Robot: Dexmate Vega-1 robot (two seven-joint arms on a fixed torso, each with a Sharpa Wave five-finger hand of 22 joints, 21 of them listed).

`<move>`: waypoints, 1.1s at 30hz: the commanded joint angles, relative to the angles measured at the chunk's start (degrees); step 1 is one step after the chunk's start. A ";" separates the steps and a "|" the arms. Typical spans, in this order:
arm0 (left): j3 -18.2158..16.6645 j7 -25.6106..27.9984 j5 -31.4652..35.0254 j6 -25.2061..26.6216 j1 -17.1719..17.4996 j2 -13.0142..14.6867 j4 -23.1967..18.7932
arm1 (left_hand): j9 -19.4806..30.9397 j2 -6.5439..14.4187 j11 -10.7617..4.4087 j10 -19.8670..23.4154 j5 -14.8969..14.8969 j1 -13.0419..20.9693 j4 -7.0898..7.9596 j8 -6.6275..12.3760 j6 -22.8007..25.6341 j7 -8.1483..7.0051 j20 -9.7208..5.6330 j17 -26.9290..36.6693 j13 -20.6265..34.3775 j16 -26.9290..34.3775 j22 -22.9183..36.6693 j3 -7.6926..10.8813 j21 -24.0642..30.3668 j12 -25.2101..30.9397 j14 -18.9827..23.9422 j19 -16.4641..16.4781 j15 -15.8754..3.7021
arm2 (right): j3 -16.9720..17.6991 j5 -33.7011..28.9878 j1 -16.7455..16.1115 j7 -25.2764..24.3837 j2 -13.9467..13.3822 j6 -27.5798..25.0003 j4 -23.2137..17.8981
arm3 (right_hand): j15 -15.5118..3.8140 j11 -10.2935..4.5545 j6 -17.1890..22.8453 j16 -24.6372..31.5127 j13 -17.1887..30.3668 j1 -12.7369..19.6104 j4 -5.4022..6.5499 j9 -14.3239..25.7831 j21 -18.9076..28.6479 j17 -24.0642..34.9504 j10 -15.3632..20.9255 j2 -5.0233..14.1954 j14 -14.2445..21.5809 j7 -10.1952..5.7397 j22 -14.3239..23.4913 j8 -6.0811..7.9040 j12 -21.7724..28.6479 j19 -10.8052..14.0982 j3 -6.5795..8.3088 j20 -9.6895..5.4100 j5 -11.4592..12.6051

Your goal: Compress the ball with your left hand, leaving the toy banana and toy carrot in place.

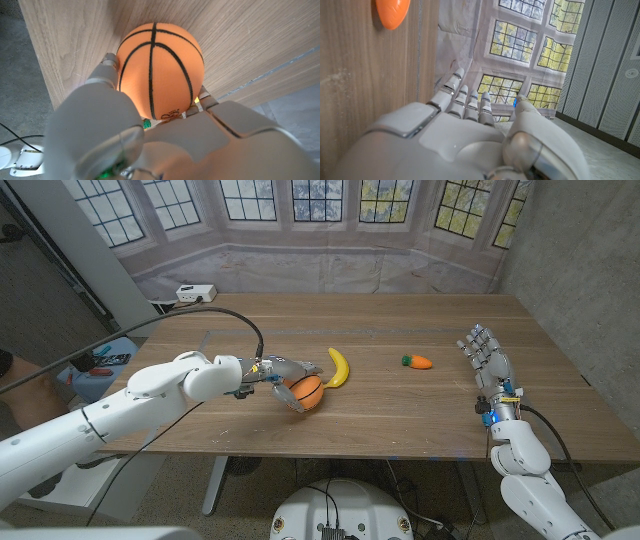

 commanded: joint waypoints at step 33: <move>-1.50 8.14 -0.06 -2.80 1.98 -0.28 1.64 | 2.07 0.08 -1.46 10.87 0.18 5.13 0.00 8.03 13.21 -1.22 0.04 7.49 6.23 9.89 0.01 -3.49 3.16 9.25 10.80 8.46 -3.65 | 0.17 0.45 -0.62 -0.73 1.52 0.63 -0.17 | -0.14 0.23 -0.02 0.61 0.18 -0.79 -0.54 0.07 0.23 0.13 -0.06 -0.09 0.37 0.11 0.30 0.35 0.30 0.59 0.22 0.15 -0.04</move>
